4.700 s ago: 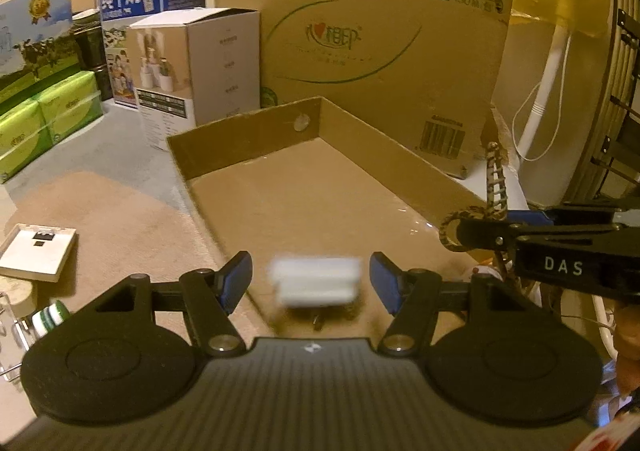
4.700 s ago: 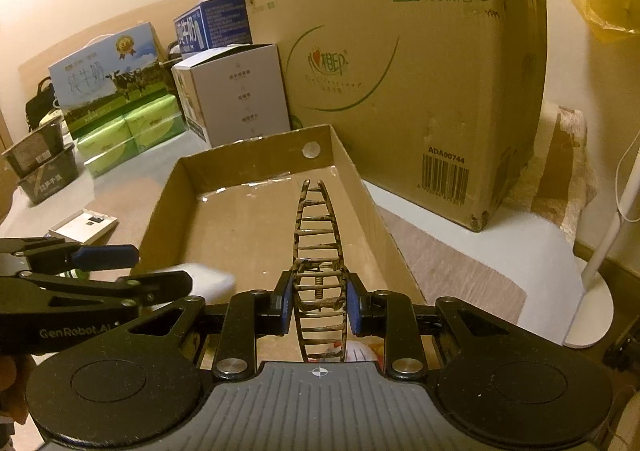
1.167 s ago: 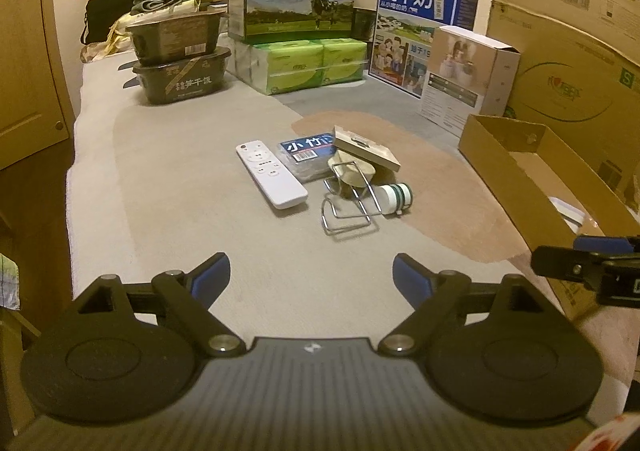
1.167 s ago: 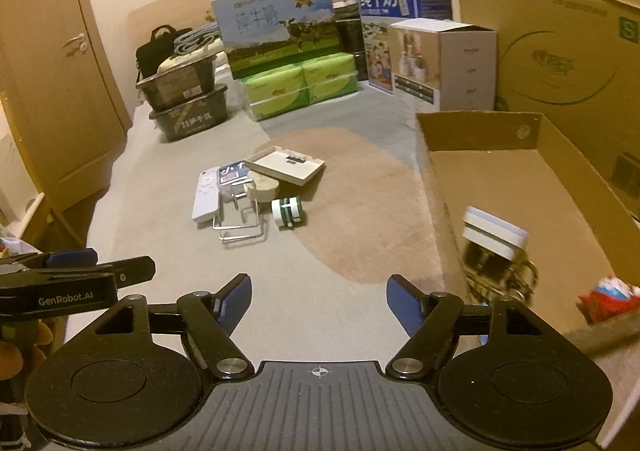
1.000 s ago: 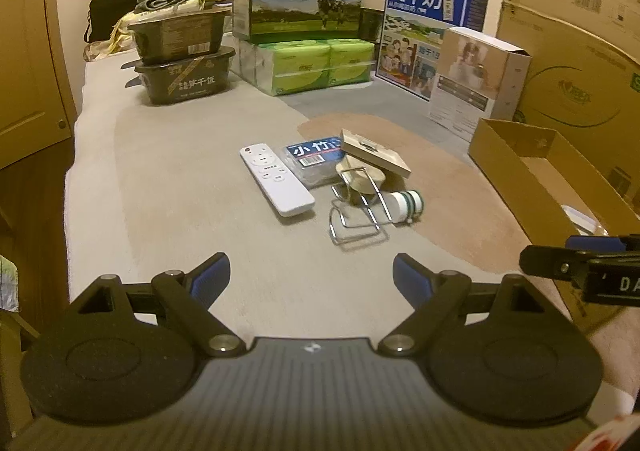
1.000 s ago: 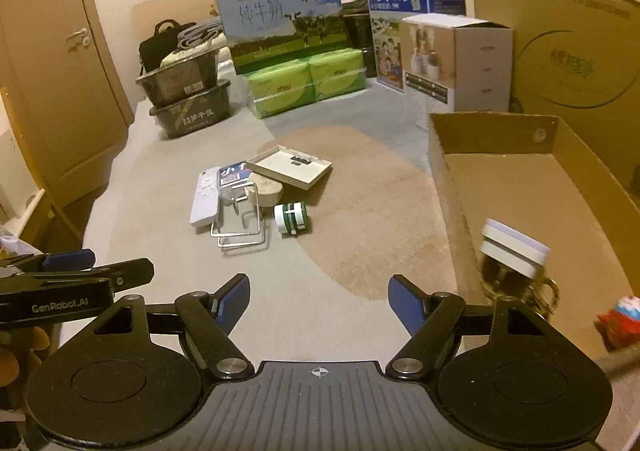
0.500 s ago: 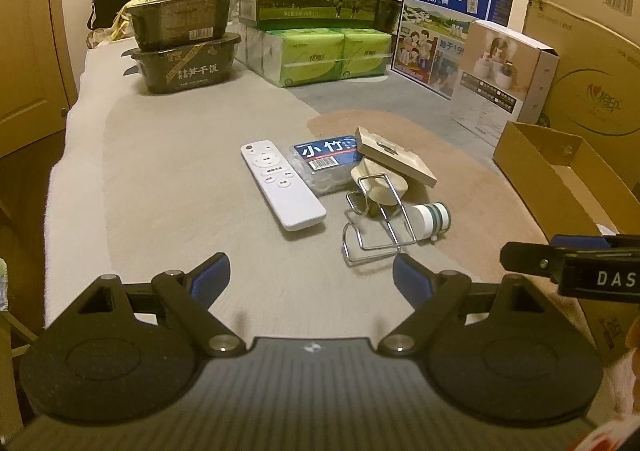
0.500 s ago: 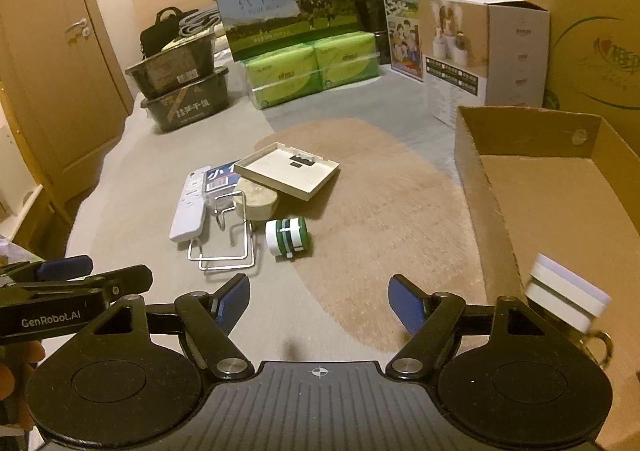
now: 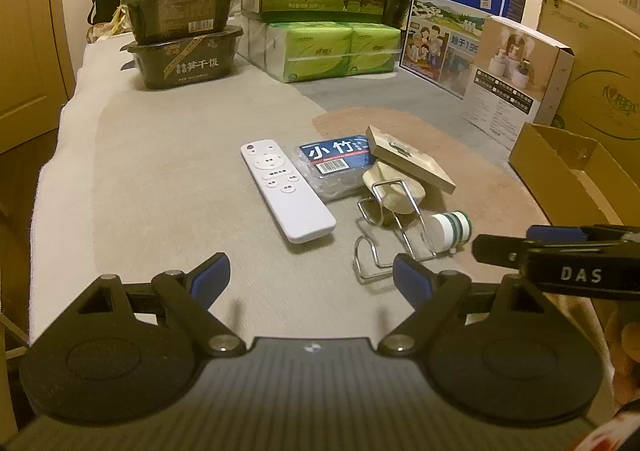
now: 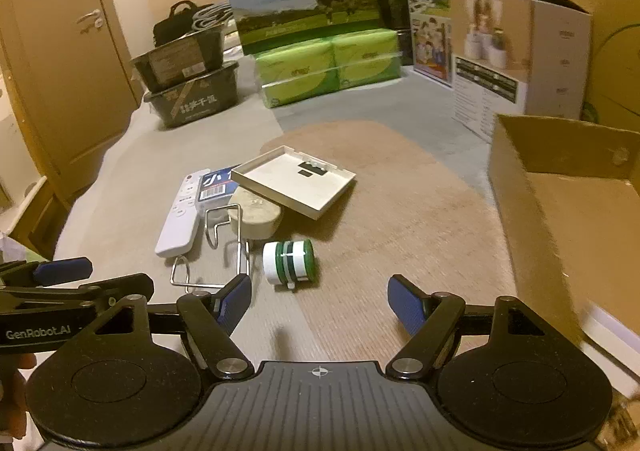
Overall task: Organize rigid objects
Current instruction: 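Grasp the green-striped tape roll with the right tool while the left tool grasps the metal wire rack, then carry the wire rack and tape roll over the cardboard box with both tools, then lower the wire rack into the box and open the left tool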
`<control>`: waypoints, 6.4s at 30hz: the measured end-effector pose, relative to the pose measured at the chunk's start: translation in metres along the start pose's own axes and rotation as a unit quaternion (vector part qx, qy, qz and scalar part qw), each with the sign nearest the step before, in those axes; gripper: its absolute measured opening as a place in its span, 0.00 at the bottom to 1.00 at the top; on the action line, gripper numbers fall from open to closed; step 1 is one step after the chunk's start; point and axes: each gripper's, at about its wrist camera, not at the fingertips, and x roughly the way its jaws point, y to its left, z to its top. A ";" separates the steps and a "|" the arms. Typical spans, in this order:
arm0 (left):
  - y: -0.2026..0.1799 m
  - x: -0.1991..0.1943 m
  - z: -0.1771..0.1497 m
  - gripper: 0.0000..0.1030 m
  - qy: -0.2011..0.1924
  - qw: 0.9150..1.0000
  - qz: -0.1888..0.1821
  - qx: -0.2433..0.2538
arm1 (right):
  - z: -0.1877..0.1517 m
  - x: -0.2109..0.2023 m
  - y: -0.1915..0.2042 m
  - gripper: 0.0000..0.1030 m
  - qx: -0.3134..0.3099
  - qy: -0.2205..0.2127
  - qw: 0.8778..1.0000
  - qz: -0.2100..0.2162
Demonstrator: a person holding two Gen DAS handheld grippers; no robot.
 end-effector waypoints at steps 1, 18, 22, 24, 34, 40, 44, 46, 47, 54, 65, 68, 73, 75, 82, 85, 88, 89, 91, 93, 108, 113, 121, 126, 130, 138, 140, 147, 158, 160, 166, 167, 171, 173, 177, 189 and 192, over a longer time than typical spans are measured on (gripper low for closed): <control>0.001 0.001 0.000 0.84 -0.001 1.000 0.000 0.000 | 0.001 0.004 0.001 0.72 -0.002 0.001 1.000 0.003; 0.007 0.013 0.000 0.84 -0.012 1.000 -0.008 -0.019 | 0.012 0.048 0.016 0.31 -0.053 0.018 0.998 0.013; -0.005 0.013 0.002 0.84 -0.018 0.999 -0.022 -0.022 | 0.011 0.033 0.009 0.31 -0.046 0.000 0.999 -0.003; -0.015 0.014 0.003 0.84 -0.019 0.999 -0.027 -0.017 | 0.011 0.025 0.002 0.31 -0.039 -0.006 0.999 -0.013; -0.058 0.037 0.001 0.80 -0.020 1.000 -0.013 -0.002 | 0.014 -0.003 -0.027 0.31 -0.012 -0.025 0.999 -0.043; -0.065 0.051 0.003 0.69 -0.014 1.000 0.008 0.003 | 0.013 -0.005 -0.035 0.31 -0.010 -0.026 0.999 -0.046; -0.063 0.049 0.002 0.68 -0.023 0.999 0.023 0.024 | 0.011 -0.003 -0.036 0.31 -0.008 -0.022 0.999 -0.041; -0.060 0.049 0.001 0.59 -0.021 0.999 0.023 0.028 | 0.009 -0.002 -0.034 0.31 -0.010 -0.020 0.999 -0.039; -0.058 0.048 0.000 0.54 -0.018 0.999 0.023 0.027 | 0.009 -0.002 -0.033 0.31 -0.010 -0.019 0.999 -0.038; -0.042 0.029 -0.012 0.49 -0.013 0.999 0.007 0.029 | 0.005 -0.009 -0.021 0.31 -0.011 -0.017 0.999 -0.028; -0.028 -0.012 -0.050 0.49 -0.002 0.999 -0.023 0.043 | -0.029 -0.030 0.002 0.31 -0.008 0.012 1.000 -0.021; -0.028 -0.008 -0.052 0.49 0.005 0.999 -0.020 0.033 | -0.039 -0.030 0.004 0.31 -0.003 0.022 1.000 -0.022; -0.031 -0.003 -0.052 0.49 -0.006 0.999 -0.012 0.032 | -0.043 -0.031 0.004 0.31 0.000 0.024 0.999 -0.023; -0.030 -0.001 -0.051 0.49 -0.007 1.000 -0.010 0.028 | -0.042 -0.030 0.005 0.31 -0.002 0.024 0.999 -0.024; -0.030 0.003 -0.048 0.49 -0.007 1.000 -0.007 0.022 | -0.041 -0.027 0.005 0.31 -0.003 0.022 0.999 -0.023; -0.030 0.002 -0.048 0.49 -0.005 1.000 -0.012 0.025 | -0.041 -0.027 0.005 0.31 -0.004 0.022 0.999 -0.023; -0.031 -0.001 -0.051 0.49 -0.002 0.999 -0.020 0.034 | -0.041 -0.029 0.005 0.31 -0.003 0.022 0.999 -0.023; -0.031 -0.003 -0.052 0.49 -0.001 0.999 -0.022 0.035 | -0.041 -0.030 0.005 0.31 -0.003 0.022 0.999 -0.023; -0.031 -0.008 -0.054 0.49 0.004 0.999 -0.026 0.036 | -0.041 -0.032 0.007 0.31 -0.003 0.023 1.000 -0.021; -0.032 -0.013 -0.056 0.49 0.007 0.999 -0.032 0.037 | -0.041 -0.035 0.009 0.31 -0.003 0.023 1.000 -0.019; -0.042 -0.068 -0.059 0.49 -0.005 0.997 -0.055 0.054 | -0.052 -0.087 0.022 0.31 0.001 0.008 1.000 -0.025; -0.050 -0.087 -0.056 0.49 -0.014 0.996 -0.065 0.059 | -0.057 -0.112 0.023 0.31 0.008 -0.002 0.999 -0.031; -0.071 -0.116 -0.050 0.49 -0.033 0.993 -0.093 0.065 | -0.064 -0.156 0.020 0.31 0.012 -0.020 0.998 -0.053; -0.089 -0.131 -0.047 0.49 -0.042 0.990 -0.111 0.077 | -0.069 -0.181 0.010 0.31 0.026 -0.035 0.996 -0.073; -0.107 -0.138 -0.047 0.49 -0.046 0.987 -0.128 0.089 | -0.073 -0.197 0.000 0.31 0.035 -0.040 0.995 -0.087; -0.139 -0.142 -0.045 0.49 -0.045 0.980 -0.159 0.110 | -0.080 -0.223 -0.024 0.31 0.054 -0.051 0.990 -0.117; -0.147 -0.142 -0.044 0.49 -0.044 0.979 -0.166 0.113 | -0.081 -0.228 -0.031 0.31 0.058 -0.052 0.989 -0.125; -0.172 -0.142 -0.036 0.49 -0.045 0.973 -0.188 0.124 | -0.079 -0.241 -0.054 0.31 0.066 -0.060 0.985 -0.146; -0.204 -0.126 -0.031 0.49 -0.032 0.967 -0.207 0.146 | -0.072 -0.248 -0.085 0.31 0.065 -0.067 0.981 -0.167; -0.209 -0.123 -0.029 0.49 -0.031 0.966 -0.210 0.149 | -0.071 -0.248 -0.092 0.31 0.065 -0.067 0.981 -0.171; -0.228 -0.115 -0.022 0.49 -0.029 0.962 -0.219 0.158 | -0.067 -0.248 -0.111 0.31 0.066 -0.067 0.979 -0.181; -0.231 -0.114 -0.022 0.49 -0.028 0.962 -0.219 0.160 | -0.067 -0.248 -0.114 0.31 0.066 -0.068 0.979 -0.183; -0.242 -0.107 -0.017 0.49 -0.024 0.962 -0.220 0.160 | -0.066 -0.247 -0.125 0.31 0.074 -0.068 0.977 -0.187; -0.247 -0.104 -0.016 0.49 -0.023 0.961 -0.221 0.162 | -0.066 -0.246 -0.129 0.31 0.076 -0.068 0.977 -0.188; -0.256 -0.093 -0.009 0.49 -0.021 0.962 -0.220 0.161 | -0.063 -0.242 -0.138 0.31 0.077 -0.067 0.977 -0.187; -0.281 -0.057 0.008 0.49 -0.012 0.961 -0.225 0.159 | -0.049 -0.221 -0.168 0.31 0.078 -0.061 0.978 -0.182; -0.290 -0.049 0.010 0.49 -0.009 0.960 -0.228 0.161 | -0.048 -0.218 -0.178 0.31 0.084 -0.060 0.978 -0.183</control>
